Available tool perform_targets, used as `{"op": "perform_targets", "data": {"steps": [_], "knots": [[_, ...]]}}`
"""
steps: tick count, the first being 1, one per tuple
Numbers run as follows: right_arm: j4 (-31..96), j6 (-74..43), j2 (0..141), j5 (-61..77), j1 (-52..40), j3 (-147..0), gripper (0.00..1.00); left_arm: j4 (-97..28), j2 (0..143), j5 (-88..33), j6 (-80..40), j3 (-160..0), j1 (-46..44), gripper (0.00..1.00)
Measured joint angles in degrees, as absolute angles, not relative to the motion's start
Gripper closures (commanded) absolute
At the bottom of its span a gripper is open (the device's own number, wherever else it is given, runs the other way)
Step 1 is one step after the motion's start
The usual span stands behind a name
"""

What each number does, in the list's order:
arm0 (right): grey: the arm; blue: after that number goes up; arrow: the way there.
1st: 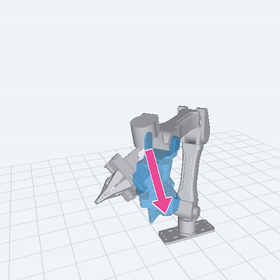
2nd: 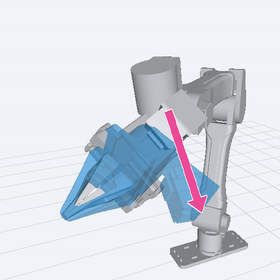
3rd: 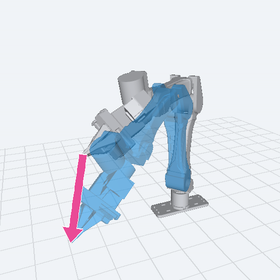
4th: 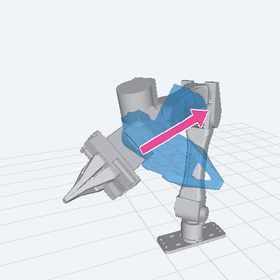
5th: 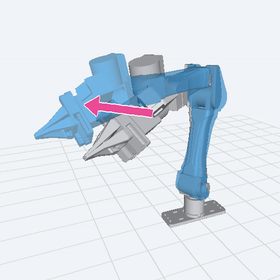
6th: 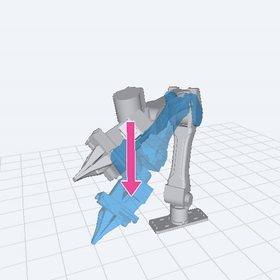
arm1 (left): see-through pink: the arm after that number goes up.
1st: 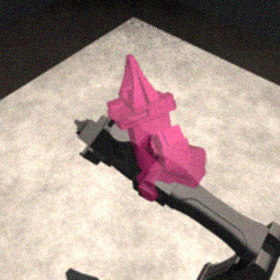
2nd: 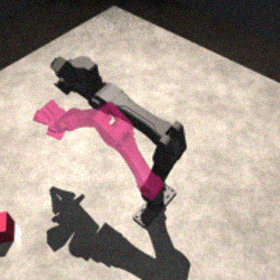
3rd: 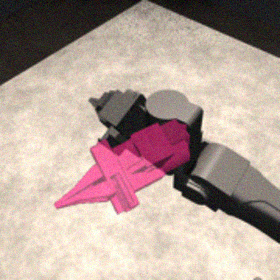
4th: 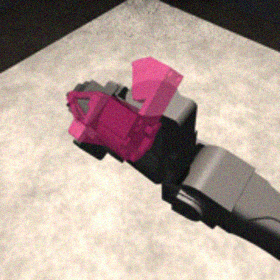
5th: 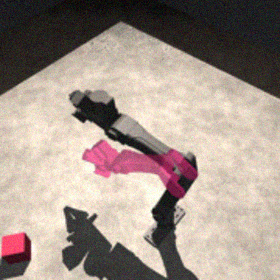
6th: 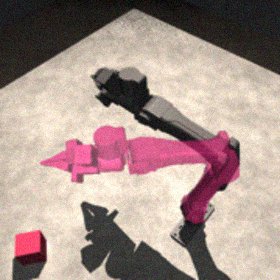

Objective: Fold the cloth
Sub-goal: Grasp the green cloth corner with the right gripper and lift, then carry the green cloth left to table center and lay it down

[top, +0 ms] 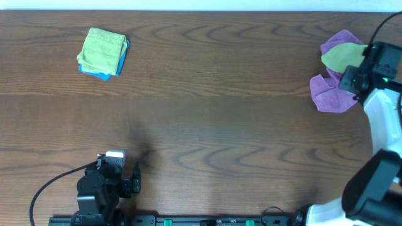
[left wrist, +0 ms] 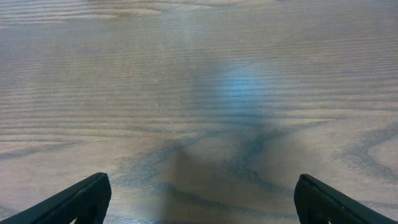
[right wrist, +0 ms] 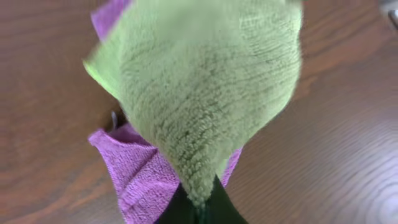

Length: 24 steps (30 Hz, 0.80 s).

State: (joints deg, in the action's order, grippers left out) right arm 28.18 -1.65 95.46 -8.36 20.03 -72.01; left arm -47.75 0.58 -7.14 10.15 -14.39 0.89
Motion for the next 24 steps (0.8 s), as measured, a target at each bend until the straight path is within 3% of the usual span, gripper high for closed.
{"op": "perform_targets", "data": {"steps": [9,24], "knots": [[29.02,2.63,86.46,-5.69,17.93,-71.99,0.99,-47.75,0.58,-7.14,10.15,-14.39,0.89,0.05],[29.15,6.55,69.87,-4.49,-2.72,-72.01,0.99,-47.75,0.58,-7.14,10.15,-14.39,0.89,0.05]]}}
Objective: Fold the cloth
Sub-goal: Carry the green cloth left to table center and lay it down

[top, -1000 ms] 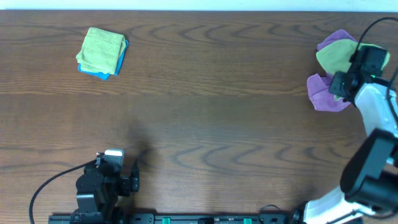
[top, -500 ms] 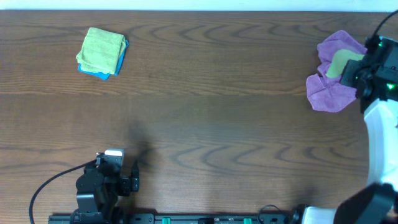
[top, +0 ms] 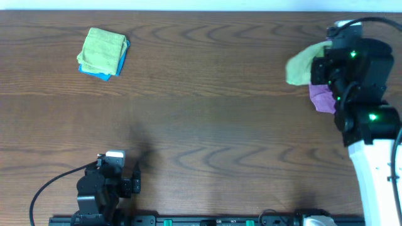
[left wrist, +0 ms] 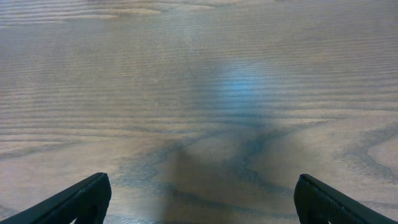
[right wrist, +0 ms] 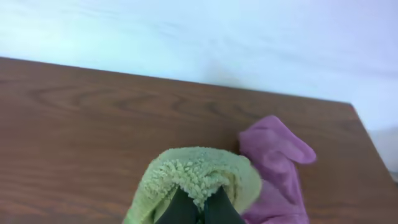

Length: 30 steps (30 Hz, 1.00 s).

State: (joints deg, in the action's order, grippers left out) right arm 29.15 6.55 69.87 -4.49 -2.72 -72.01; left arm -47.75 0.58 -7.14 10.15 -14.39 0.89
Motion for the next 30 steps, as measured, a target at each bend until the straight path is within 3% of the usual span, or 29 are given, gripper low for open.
{"op": "perform_targets", "data": {"steps": [18,24,30], "knots": [[27.18,-2.17,69.25,5.96,-40.23,-72.01,0.98,-47.75,0.58,-7.14,10.15,-14.39,0.89,0.05],[29.58,-7.18,72.14,8.05,-40.38,-72.16,0.98,-47.75,0.58,-7.14,10.15,-14.39,0.89,0.05],[27.83,-7.88,82.35,8.29,-33.21,-72.16,0.99,-47.75,0.56,-7.14,10.15,-14.39,0.89,0.05]]}}
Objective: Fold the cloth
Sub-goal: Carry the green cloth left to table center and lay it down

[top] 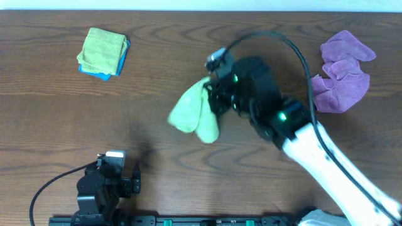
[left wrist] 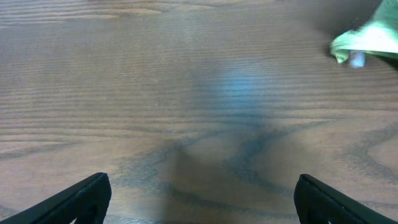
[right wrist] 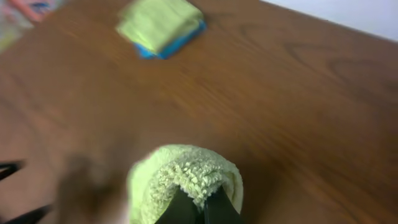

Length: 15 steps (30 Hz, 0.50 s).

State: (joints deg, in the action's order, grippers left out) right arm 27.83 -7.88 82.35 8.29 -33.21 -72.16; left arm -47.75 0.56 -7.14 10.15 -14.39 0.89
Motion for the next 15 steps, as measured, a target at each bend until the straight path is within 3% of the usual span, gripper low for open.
{"op": "perform_targets", "data": {"steps": [6,11,15], "knots": [[17.78,-8.58,95.20,-0.89,-18.81,-72.23,0.60,-47.75,0.58,-7.14,10.17,-14.39,0.89,0.05],[17.39,-10.98,96.71,-4.71,-9.45,-72.20,0.31,-47.75,0.58,-7.14,10.17,-14.39,0.89,0.05],[20.67,-11.53,94.06,-3.27,-8.93,-72.20,0.24,-47.75,0.58,-7.14,10.17,-14.39,0.89,0.05]]}}
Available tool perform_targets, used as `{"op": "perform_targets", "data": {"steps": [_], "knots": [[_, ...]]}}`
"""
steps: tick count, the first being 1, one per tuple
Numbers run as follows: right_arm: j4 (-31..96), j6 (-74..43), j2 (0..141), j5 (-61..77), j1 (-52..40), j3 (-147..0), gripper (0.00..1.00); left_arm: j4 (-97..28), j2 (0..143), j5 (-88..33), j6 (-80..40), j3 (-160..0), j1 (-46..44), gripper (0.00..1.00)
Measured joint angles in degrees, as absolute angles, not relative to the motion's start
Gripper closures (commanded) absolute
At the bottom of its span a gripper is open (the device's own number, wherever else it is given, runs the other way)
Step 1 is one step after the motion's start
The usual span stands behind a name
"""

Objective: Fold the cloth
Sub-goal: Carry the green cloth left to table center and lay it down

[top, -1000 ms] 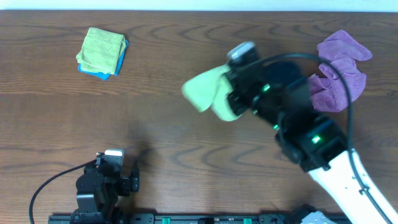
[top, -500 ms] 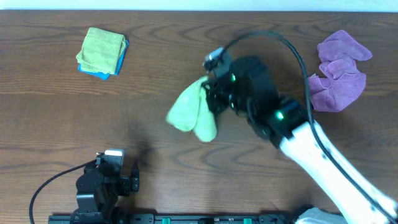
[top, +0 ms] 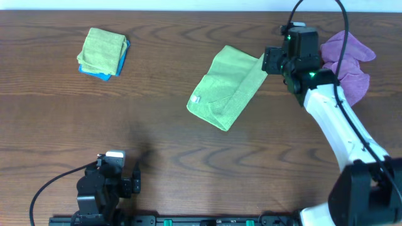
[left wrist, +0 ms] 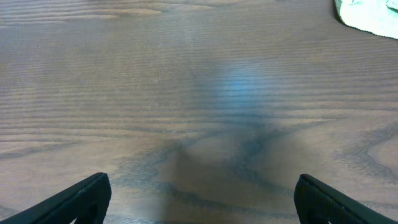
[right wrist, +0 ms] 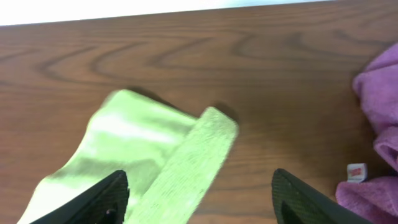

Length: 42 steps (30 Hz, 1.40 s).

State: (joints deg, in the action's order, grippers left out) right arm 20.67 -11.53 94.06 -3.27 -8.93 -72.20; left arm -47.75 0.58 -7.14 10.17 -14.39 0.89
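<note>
The light green cloth lies spread on the table right of the middle, with a strip along its right edge doubled over; it has a small white tag at its left corner. In the right wrist view the green cloth lies below and to the left. My right gripper hovers at the cloth's back right corner, open, with nothing between its fingers. My left gripper rests open at the front left, far from the cloth. Only the cloth's corner shows in the left wrist view.
A folded green cloth on a blue one sits at the back left. A crumpled purple cloth lies at the back right, close behind the right arm, and shows as purple cloth in the right wrist view.
My right gripper was shut on the bunched green cloth above the table's middle. Now the cloth lies spread out, and the gripper is open further back and to the right.
My right gripper was shut on the green cloth on top of the purple pile at the far right. Then it held the cloth raised beside the pile, then over the middle of the table. Now the cloth lies flat, let go. The left arm has stayed still.
</note>
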Motion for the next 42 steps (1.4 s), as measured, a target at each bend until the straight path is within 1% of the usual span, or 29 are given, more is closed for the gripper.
{"op": "perform_targets", "data": {"steps": [5,10,15,19,22,26,31,42], "knots": [[27.53,-11.57,90.78,4.56,-11.49,-72.29,0.25,-47.75,0.58,-7.14,10.17,-14.39,0.89,0.05],[33.10,-12.32,91.26,12.95,-15.97,-72.31,0.25,-47.75,0.58,-7.14,10.17,-14.39,0.89,0.05],[34.83,-14.59,94.80,16.49,-20.93,-72.31,0.25,-47.75,0.58,-7.14,10.17,-14.39,0.89,0.05],[34.83,-14.46,99.22,17.50,-23.00,-72.31,0.25,-47.75,0.58,-7.14,10.17,-14.39,0.89,0.05],[34.87,-11.11,103.18,18.31,-23.79,-72.31,0.26,-47.75,0.58,-7.14,10.17,-14.39,0.89,0.05],[35.57,-3.81,106.74,18.61,-24.58,-72.31,0.26,-47.75,0.58,-7.14,10.17,-14.39,0.89,0.05],[36.01,5.17,107.24,18.26,-25.12,-72.31,0.26,-47.75,0.58,-7.14,10.17,-14.39,0.89,0.05],[38.98,15.09,107.74,12.88,-27.18,-72.31,0.27,-47.75,0.58,-7.14,10.17,-14.39,0.89,0.05]]}}
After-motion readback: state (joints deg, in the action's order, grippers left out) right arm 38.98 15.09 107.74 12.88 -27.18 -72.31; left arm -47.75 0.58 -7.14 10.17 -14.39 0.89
